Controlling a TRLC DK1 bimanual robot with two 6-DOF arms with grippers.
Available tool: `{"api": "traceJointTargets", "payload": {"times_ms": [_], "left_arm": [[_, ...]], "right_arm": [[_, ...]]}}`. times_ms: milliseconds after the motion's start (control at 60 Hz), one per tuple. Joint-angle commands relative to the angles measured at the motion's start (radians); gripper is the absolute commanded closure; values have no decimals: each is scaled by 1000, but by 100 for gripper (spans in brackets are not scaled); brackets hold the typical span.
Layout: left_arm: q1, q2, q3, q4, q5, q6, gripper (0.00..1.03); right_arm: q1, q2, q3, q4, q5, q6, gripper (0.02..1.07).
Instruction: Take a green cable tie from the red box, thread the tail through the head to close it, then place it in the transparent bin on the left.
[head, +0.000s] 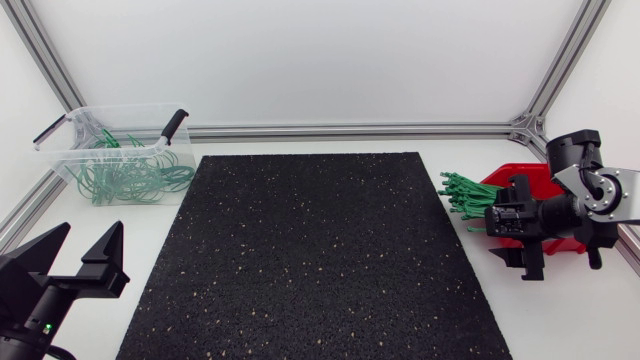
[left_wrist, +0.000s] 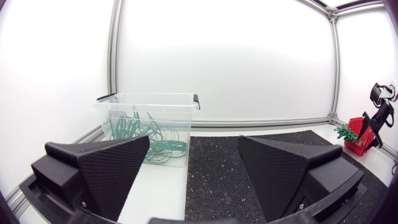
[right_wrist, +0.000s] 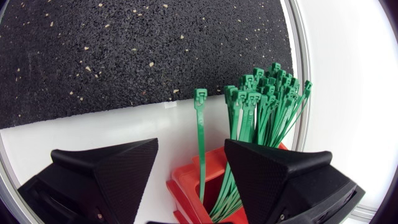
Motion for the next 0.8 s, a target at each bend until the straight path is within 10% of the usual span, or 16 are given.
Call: {"api": "traceJointTargets", "payload": {"times_ms": [0,100,783], "left_arm": [[0,-1,-39,-27,1,-13,4],[2,-1,-39,-29,1,-13,4],[2,-3,-39,-30,3,-13,4]], "right_arm": [[22,-45,-46,10,7,-23,51],[40,-80,-88,47,17,-38,66],[37,-80,-155,208,80,-56,81]]}}
